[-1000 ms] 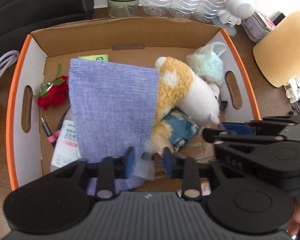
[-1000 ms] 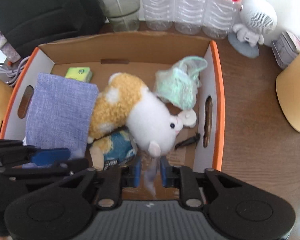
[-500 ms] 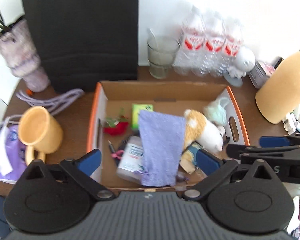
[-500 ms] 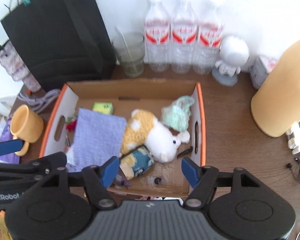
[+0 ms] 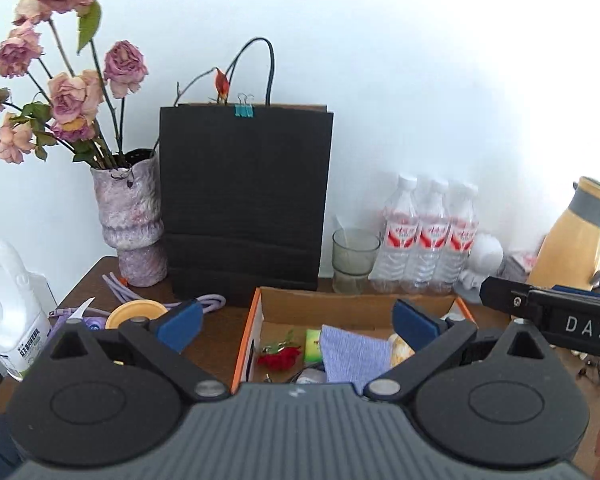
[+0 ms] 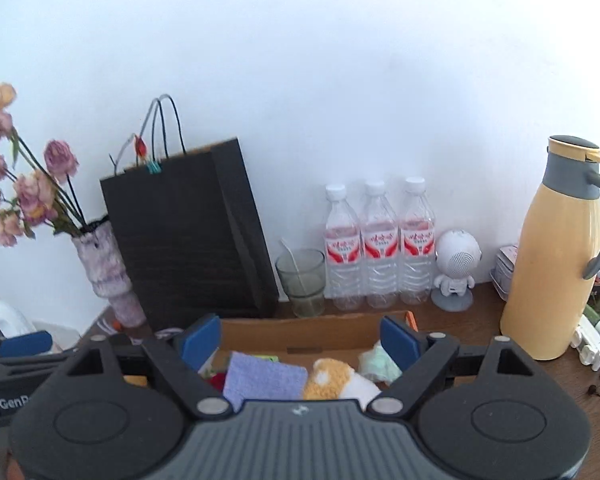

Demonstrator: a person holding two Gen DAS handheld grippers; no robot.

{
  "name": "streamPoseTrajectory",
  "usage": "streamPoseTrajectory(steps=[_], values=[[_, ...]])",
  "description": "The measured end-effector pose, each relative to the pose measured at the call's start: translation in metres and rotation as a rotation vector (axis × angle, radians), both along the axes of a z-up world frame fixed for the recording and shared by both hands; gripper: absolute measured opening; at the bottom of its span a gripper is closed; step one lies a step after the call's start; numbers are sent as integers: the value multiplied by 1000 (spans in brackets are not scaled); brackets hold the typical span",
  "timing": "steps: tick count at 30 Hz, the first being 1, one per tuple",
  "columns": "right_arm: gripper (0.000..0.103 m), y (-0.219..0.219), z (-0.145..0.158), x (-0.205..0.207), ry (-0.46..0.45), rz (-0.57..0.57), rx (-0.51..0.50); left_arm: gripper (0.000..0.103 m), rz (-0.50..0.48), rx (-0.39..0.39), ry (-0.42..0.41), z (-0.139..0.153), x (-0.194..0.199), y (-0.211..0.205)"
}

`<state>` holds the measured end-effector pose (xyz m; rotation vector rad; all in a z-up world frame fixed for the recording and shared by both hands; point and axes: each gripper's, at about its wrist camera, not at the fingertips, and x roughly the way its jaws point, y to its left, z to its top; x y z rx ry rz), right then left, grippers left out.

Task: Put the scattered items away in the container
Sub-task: 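Withdraw both tools from the box back over the table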

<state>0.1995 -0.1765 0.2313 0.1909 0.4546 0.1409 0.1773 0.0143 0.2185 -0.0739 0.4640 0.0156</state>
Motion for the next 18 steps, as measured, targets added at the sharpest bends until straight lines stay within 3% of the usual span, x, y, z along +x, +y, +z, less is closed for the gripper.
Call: streamPoseTrajectory(steps=[4,7,12,15,18], values=[[87,0,-23,-30,-122,-6,22,103,-8,-22,-147,-24,-33,-1],[88,1,-45,-53,-169,-24,17,103,-18,-9,-201,-45,-53,-5],[89,-2,-62,-65,-141,-16,4,103,-36,1,-194,-64,-68,-5],[90,3,-66,-82,-161,-22,-57,103,-32,31,-205,-78,-87,-6],[93,6,-79,-114,-140,-28,-110,103,-47,140,-107,-92,-114,-13]])
